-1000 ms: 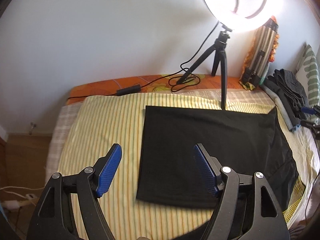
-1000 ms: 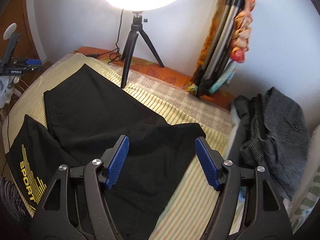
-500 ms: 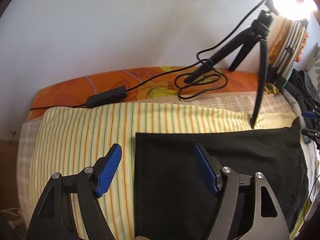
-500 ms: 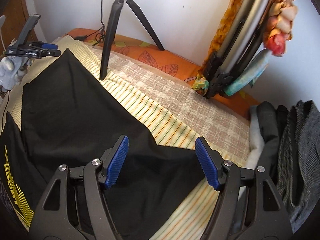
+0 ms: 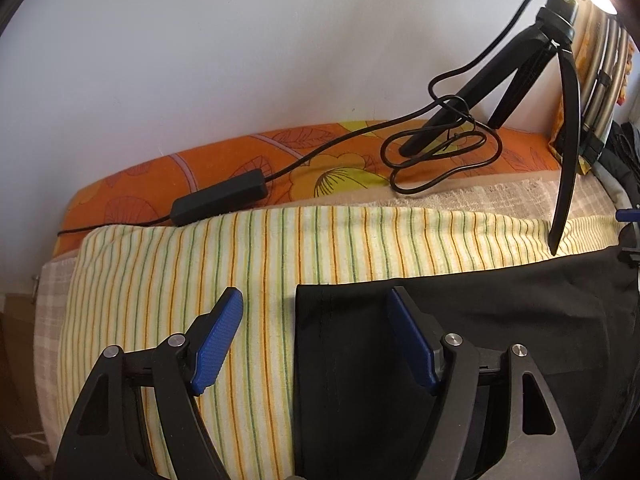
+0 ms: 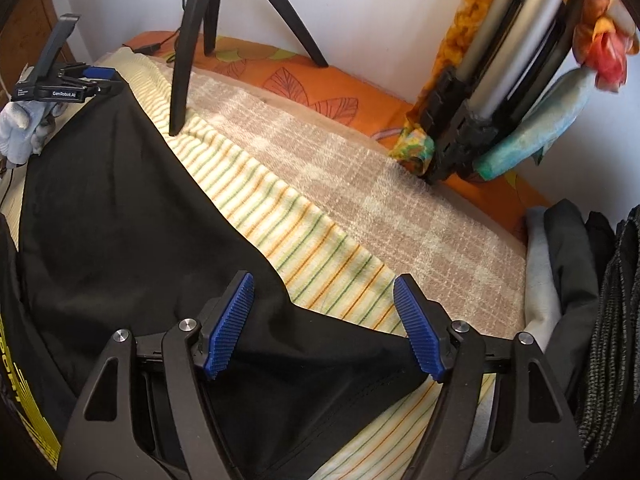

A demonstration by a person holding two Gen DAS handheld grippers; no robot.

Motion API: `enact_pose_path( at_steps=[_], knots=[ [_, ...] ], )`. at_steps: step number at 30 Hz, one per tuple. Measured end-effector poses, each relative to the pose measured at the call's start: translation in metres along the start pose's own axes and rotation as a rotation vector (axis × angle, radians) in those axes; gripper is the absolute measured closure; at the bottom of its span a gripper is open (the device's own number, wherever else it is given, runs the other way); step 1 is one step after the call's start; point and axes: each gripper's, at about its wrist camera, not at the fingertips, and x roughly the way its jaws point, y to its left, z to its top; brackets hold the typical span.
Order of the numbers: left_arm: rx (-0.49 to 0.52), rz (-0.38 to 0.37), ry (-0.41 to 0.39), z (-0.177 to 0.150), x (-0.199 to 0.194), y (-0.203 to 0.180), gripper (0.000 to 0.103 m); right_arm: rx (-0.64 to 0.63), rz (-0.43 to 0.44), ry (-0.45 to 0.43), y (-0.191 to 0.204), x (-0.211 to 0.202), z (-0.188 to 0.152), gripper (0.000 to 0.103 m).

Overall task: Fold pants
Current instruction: 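Close the left tool on the waistband while the right tool grasps the waistband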

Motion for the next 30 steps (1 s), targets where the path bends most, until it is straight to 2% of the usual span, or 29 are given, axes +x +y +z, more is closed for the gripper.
enact_pose_path(
  at_steps=[1,3,5,9,13,16,19,23,27,30],
  knots=[
    [0.021,-0.005,-0.011,0.000,-0.002,-0.004,0.042,-0.001,-0.002,0.003,-0.001,0.002,-0.001,0.028],
    [0.058,-0.008,-0.030,-0.001,-0.007,-0.014,0.074,-0.001,-0.006,0.007,-0.001,0.004,-0.002,0.027],
    [0.097,-0.001,-0.042,-0.002,-0.009,-0.024,0.097,0.005,-0.002,0.007,-0.003,0.004,-0.003,0.027],
    [0.172,0.045,-0.069,-0.007,-0.014,-0.043,0.099,-0.008,0.003,0.010,-0.003,0.000,-0.004,0.027],
    [0.153,0.054,-0.109,-0.006,-0.030,-0.040,0.100,-0.030,0.009,-0.002,-0.008,-0.010,-0.001,0.027],
    [0.138,0.046,-0.134,-0.003,-0.045,-0.034,0.100,-0.020,0.055,-0.012,-0.013,-0.016,0.001,0.017],
    [0.143,0.062,-0.160,-0.007,-0.057,-0.033,0.100,-0.059,0.074,-0.021,-0.007,-0.016,0.002,0.017],
    [0.122,0.056,-0.188,-0.012,-0.073,-0.019,0.100,-0.105,0.126,0.003,0.005,-0.006,0.006,0.017],
    [0.131,0.072,-0.174,-0.017,-0.070,-0.018,0.100,-0.169,0.093,0.067,0.020,0.016,0.007,0.017],
    [0.138,0.068,-0.180,-0.020,-0.066,-0.017,0.100,-0.178,0.091,0.076,0.023,0.020,0.007,0.017]
  ],
)
